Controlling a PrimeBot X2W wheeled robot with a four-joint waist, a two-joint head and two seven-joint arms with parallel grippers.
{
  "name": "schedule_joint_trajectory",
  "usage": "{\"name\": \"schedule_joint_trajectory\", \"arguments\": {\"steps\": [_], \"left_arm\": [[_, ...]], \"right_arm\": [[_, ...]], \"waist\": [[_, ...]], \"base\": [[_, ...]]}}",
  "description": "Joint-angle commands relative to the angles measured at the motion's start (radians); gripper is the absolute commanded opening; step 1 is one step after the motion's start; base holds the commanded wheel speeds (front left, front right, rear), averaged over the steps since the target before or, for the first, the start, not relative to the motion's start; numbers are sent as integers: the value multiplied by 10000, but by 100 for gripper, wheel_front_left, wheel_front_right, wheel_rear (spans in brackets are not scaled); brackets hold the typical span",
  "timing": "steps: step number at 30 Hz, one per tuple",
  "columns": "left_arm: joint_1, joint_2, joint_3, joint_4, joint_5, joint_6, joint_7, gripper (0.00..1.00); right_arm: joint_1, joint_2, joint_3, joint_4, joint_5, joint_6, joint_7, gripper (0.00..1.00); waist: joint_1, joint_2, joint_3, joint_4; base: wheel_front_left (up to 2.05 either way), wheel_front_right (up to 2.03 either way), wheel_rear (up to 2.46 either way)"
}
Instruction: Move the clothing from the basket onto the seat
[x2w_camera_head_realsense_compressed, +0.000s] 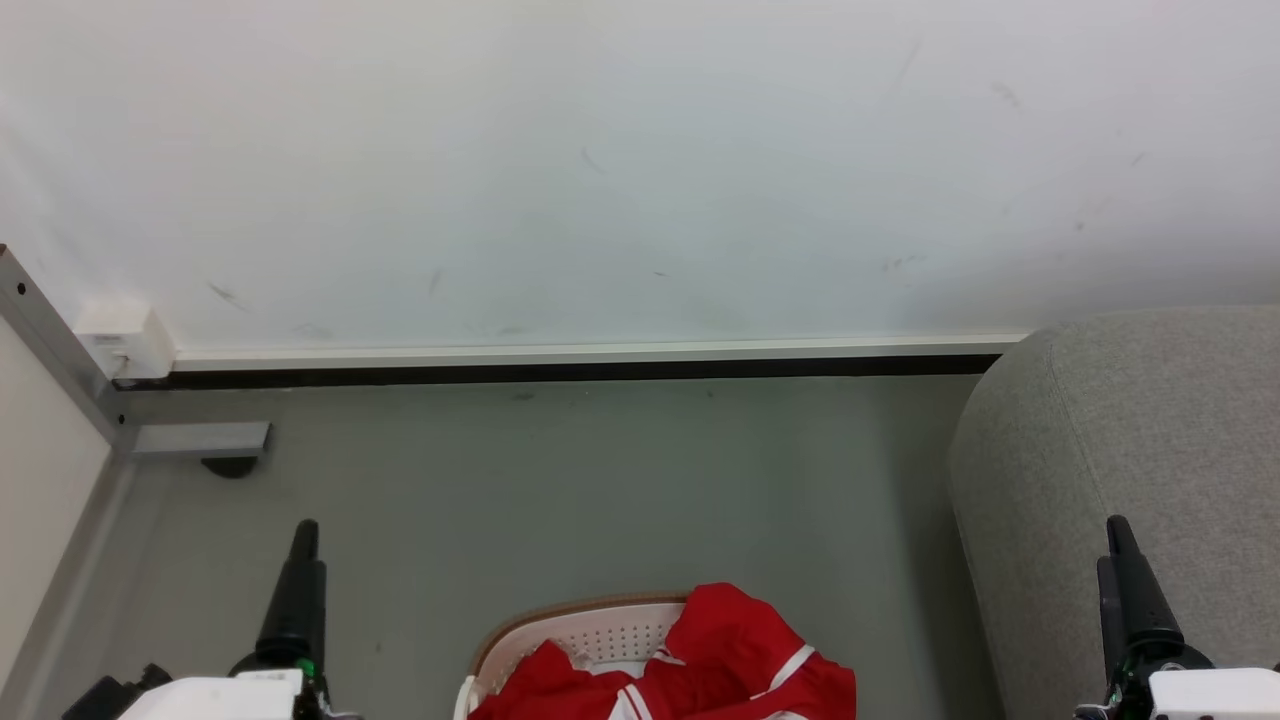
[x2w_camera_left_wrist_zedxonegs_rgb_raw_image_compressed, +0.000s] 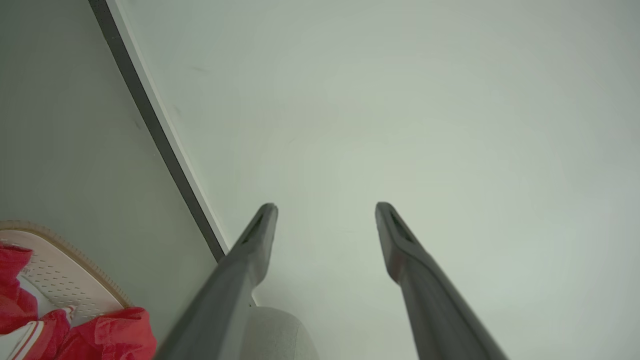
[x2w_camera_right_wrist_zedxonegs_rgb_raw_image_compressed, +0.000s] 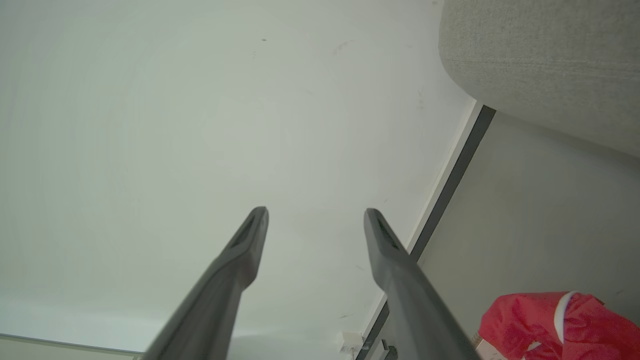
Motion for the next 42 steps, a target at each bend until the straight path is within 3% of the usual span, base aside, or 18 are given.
{"name": "schedule_joint_trajectory", "arguments": {"steps": [1,28,42], "left_arm": [[-199,110,-17,-285,449,3,-150,100],[16,59,209,-632,6790,35,-1117,100],[115,72,102,-510,8778,250,-1498,100]], "right_arm": [[-204,-105,98,-207,-447,-4,-109,100],[-133,-125,871,-366,-6496,-8,-1072,100],[-122,-131,1064,-35,-9422,-11,-1466,100]], "waist": [[0,0,2,-8],[0,0,17,-132],[0,0,23,-135]], "base": [[0,0,0],[0,0,0],[0,0,0]]}}
